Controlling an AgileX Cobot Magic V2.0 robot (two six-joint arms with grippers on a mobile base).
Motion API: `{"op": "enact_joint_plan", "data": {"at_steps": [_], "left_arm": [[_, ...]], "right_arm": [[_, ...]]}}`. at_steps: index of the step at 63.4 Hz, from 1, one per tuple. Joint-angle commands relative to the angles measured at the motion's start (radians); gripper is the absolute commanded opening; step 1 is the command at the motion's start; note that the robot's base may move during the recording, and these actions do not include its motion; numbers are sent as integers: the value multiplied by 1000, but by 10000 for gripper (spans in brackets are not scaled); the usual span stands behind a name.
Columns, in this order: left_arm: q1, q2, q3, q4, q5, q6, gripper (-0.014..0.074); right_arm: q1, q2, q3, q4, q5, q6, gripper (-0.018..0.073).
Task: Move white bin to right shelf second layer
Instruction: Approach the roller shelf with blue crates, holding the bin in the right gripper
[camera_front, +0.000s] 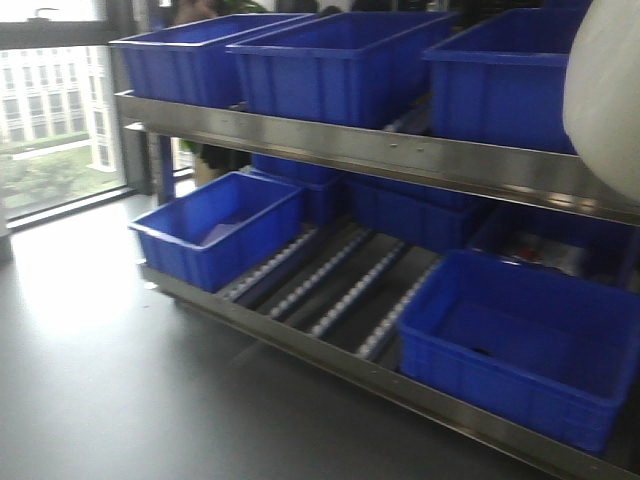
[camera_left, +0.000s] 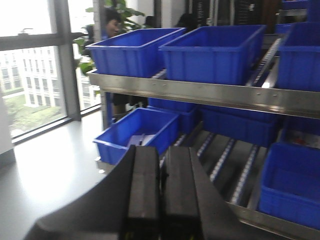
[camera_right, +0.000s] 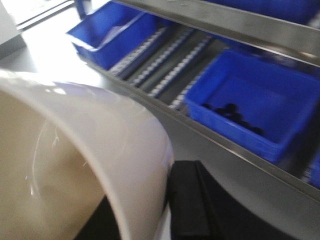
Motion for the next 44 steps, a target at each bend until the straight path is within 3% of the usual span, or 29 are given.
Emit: {"op": "enact_joint_plan", "data": {"at_steps": [1,44], "left_arm": [[-3,-15,33,-3,-91,-7,85],[-3,-15,33,-3,-91,-7,85]], "right_arm": [[-7,1,-32,8,-95,-8,56],[-7,1,-32,8,-94,-8,56]]}}
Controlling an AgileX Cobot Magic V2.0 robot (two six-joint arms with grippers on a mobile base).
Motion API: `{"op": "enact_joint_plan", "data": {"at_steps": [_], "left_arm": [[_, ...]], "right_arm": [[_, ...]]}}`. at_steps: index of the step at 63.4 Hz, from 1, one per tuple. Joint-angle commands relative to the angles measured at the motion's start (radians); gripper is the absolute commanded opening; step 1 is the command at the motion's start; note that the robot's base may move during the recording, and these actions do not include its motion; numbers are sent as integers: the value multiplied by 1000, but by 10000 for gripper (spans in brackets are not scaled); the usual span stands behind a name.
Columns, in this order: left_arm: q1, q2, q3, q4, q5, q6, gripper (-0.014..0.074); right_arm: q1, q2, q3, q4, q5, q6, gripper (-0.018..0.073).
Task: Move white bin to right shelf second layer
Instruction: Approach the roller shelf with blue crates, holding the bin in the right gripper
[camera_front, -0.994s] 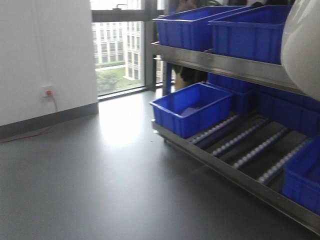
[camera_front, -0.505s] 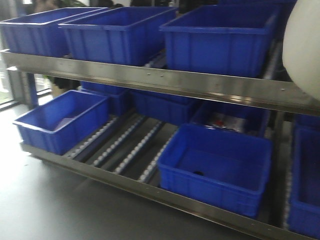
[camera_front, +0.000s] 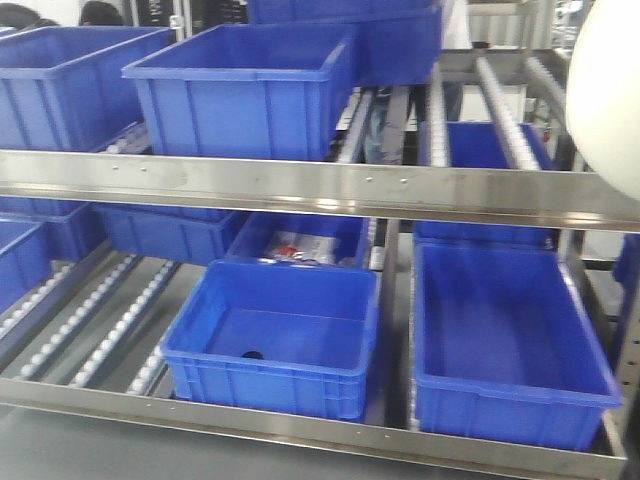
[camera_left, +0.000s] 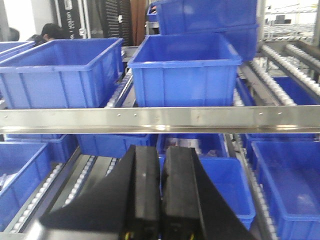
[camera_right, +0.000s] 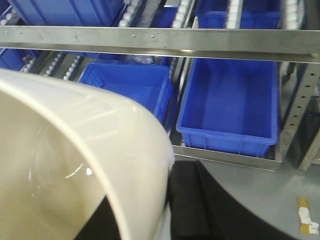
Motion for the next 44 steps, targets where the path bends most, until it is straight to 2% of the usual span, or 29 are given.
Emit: {"op": "enact_joint_plan", "data": {"at_steps": [1,44], "left_arm": [[-3,-15,33,-3,-91,-7,85],[-3,-15,33,-3,-91,-7,85]], "right_arm": [[-7,-1,-32,8,-93,-8,56],[-7,-1,-32,8,-74,-8,56]]}}
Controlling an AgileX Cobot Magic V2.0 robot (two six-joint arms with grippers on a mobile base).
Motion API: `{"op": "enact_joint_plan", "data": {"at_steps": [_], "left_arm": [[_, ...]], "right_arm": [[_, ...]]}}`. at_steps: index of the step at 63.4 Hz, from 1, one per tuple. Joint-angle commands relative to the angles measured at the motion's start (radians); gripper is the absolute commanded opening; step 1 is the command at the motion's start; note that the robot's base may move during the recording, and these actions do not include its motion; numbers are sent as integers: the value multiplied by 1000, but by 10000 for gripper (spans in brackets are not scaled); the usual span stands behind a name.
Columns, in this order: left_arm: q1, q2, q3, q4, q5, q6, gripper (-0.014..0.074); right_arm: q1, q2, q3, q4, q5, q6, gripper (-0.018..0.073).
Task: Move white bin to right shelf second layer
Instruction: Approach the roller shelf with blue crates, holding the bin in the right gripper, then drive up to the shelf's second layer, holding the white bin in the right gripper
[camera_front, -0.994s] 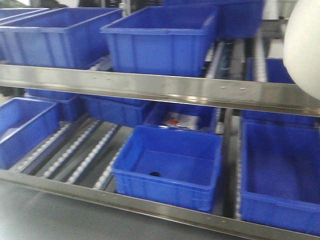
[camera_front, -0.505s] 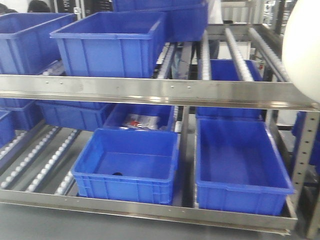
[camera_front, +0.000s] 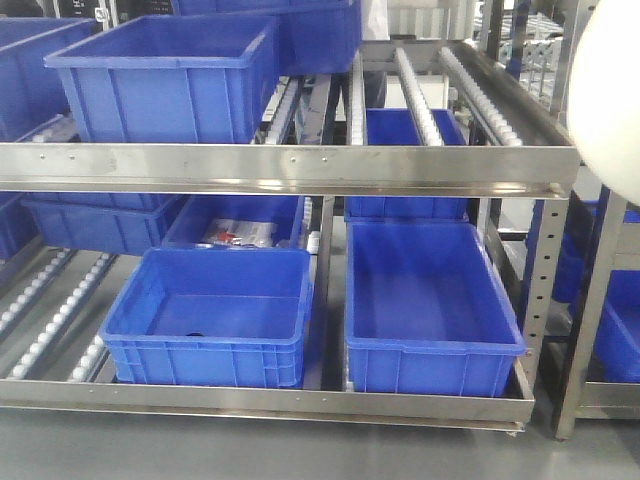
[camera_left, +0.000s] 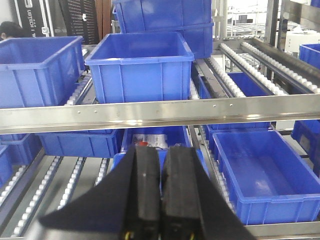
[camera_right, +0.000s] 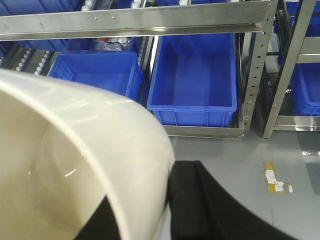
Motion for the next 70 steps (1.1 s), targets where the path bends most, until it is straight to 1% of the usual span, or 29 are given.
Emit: {"op": "enact_joint_plan", "data": {"at_steps": [1,70], "left_arm": [[-3,-15,33,-3,-89,-7,85],[-3,-13,33,-3,-89,-7,85]], "right_arm": [[-7,-1,-32,8,-90,-8,56],[-7,11,-32,8,-90,-8,56]]}}
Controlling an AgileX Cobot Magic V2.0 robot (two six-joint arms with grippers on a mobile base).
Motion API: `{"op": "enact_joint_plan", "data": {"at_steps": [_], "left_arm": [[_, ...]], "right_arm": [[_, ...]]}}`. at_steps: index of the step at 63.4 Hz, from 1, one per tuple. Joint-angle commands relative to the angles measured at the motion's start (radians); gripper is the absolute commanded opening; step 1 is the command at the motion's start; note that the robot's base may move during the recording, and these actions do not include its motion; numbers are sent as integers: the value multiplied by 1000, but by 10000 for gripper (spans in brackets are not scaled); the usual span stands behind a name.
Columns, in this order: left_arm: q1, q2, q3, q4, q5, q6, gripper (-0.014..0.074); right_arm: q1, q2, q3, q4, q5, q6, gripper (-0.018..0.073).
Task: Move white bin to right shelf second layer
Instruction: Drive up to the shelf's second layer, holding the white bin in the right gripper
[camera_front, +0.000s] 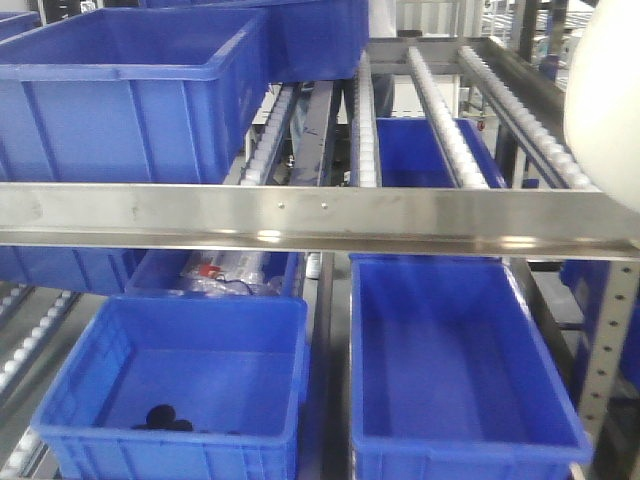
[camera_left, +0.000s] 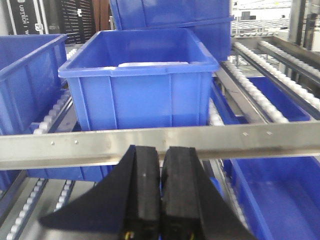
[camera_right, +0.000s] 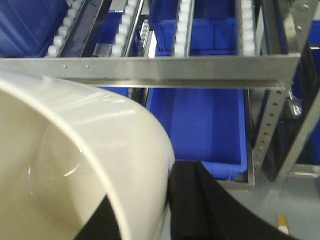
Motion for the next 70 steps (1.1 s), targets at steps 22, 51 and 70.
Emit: {"op": "enact_joint_plan", "data": {"at_steps": [22,51,70], "left_arm": [[-3,-13,33,-3,-89,-7,85],[-3,-13,33,-3,-89,-7,85],[-3,-13,33,-3,-89,-7,85]], "right_arm": [[-7,5,-32,8,-90,-6,56],[-7,5,-32,8,-90,-6,56],[-7,5,-32,8,-90,-6,56]]}}
